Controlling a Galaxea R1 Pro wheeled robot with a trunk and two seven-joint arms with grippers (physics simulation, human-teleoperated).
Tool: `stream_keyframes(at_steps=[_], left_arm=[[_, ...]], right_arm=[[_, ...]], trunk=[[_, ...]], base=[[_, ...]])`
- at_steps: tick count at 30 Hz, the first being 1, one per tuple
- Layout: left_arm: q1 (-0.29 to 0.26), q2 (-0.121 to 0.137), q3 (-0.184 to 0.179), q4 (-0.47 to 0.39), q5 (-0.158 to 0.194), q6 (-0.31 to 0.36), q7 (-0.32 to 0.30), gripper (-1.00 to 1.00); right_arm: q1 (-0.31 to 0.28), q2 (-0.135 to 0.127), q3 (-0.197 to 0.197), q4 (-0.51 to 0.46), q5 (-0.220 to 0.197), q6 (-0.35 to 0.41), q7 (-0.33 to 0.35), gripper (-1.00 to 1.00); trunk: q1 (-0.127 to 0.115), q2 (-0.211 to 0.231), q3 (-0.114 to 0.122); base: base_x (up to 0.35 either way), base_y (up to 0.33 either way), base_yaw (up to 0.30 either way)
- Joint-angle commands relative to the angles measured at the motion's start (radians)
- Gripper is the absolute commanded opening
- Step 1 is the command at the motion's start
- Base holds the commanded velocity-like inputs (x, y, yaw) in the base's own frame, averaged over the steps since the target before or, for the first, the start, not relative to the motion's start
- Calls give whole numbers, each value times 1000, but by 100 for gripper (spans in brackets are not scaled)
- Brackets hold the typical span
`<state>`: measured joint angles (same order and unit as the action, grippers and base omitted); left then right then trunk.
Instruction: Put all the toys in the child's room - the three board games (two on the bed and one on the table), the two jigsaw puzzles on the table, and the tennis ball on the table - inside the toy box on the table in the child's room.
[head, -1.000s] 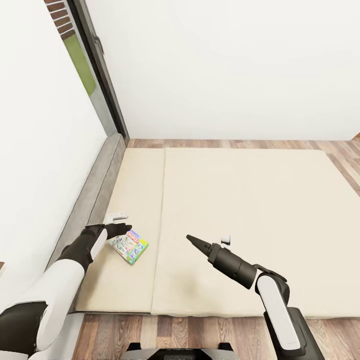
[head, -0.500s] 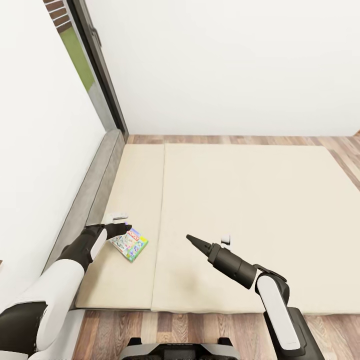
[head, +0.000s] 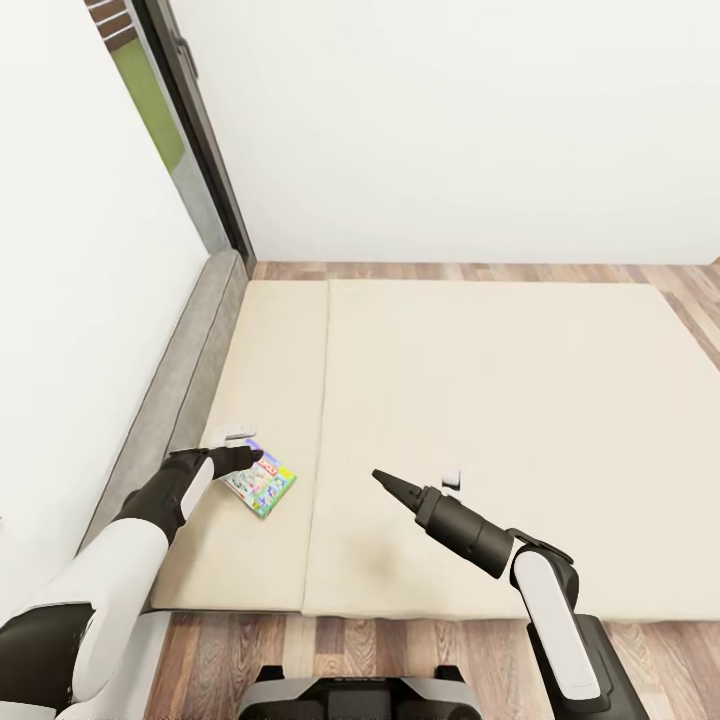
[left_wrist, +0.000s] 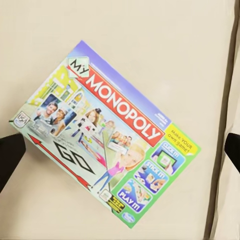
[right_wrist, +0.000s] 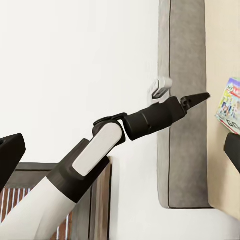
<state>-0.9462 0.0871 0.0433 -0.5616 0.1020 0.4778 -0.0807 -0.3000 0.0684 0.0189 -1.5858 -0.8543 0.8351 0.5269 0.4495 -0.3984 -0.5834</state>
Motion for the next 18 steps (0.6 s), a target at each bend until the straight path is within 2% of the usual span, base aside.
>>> stream_keyframes(at_steps=[1,18], left_arm=[[0,0,3,-1,10,7,-1,100],[0,0,3,-1,10,6,-1,100]], right_arm=[[-1,1,-1,0,-1,6,1,100],[-1,1,-1,0,0,5,-1,100]], trunk=[[0,-2,-3],[0,-2,-31]], base=[[0,0,0],[0,0,0]])
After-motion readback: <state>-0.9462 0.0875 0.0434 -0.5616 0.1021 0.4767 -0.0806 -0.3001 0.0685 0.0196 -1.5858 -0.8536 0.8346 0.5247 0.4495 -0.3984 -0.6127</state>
